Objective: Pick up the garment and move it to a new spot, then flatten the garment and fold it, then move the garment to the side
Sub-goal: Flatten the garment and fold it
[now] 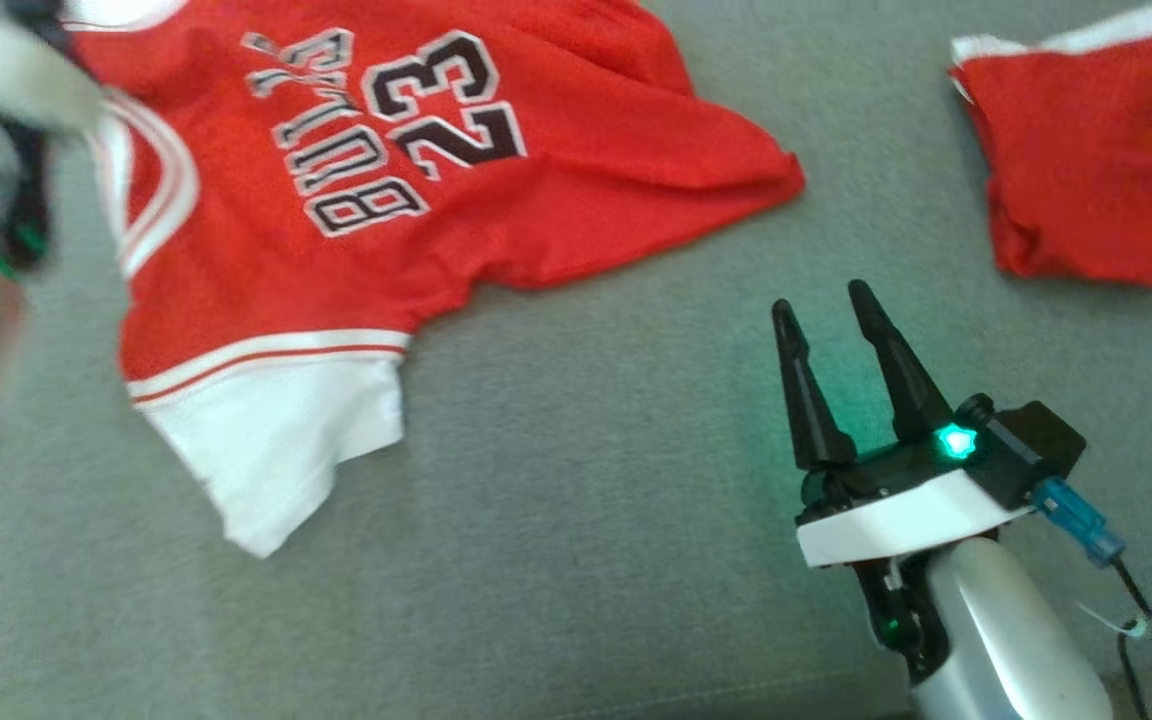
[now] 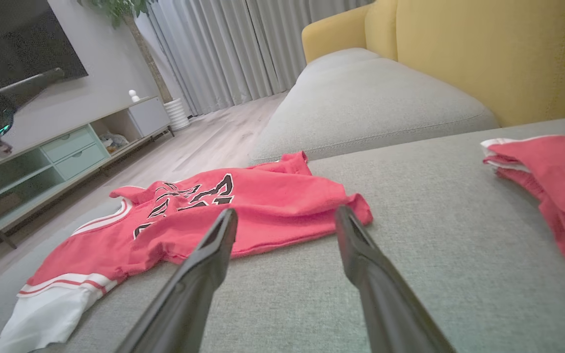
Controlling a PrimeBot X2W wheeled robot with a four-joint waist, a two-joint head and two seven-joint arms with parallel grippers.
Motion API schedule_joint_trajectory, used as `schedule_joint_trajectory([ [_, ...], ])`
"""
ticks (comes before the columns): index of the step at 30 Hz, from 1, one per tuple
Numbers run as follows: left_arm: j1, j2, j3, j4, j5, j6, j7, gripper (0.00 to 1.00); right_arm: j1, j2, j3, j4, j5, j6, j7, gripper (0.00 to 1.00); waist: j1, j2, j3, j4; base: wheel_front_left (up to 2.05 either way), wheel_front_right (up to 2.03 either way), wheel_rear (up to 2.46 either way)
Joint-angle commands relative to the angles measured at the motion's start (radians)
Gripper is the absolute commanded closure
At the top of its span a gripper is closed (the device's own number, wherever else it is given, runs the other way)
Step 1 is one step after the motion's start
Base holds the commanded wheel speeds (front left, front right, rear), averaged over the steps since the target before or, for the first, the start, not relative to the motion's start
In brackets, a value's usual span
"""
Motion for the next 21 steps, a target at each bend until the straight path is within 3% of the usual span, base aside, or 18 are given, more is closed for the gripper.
schedule_joint_trajectory([
  [1,-0.001,0.036,0.047,-0.034,0.008,0.011,-0.004,0.0,0.011,-0.001,0.016,-0.028,-0.009,0.007,-0.011,0.0,0.0001,-0.0001,-0.062,0.061,0.0,0.0,0.0],
  [14,0.715,-0.119,0.236,-0.563,0.168,0.192,-0.004,0.0,0.083,-0.001,-0.051,0.001,-0.025,0.007,-0.011,0.0,0.0001,-0.0001,-0.195,0.19,0.0,0.0,0.0],
  [21,0.876,-0.186,0.294,-0.626,0.231,0.192,-0.004,0.0,0.085,-0.001,-0.041,0.005,-0.032,0.007,-0.011,0.0,0.0001,-0.0001,-0.203,0.204,0.0,0.0,0.0],
])
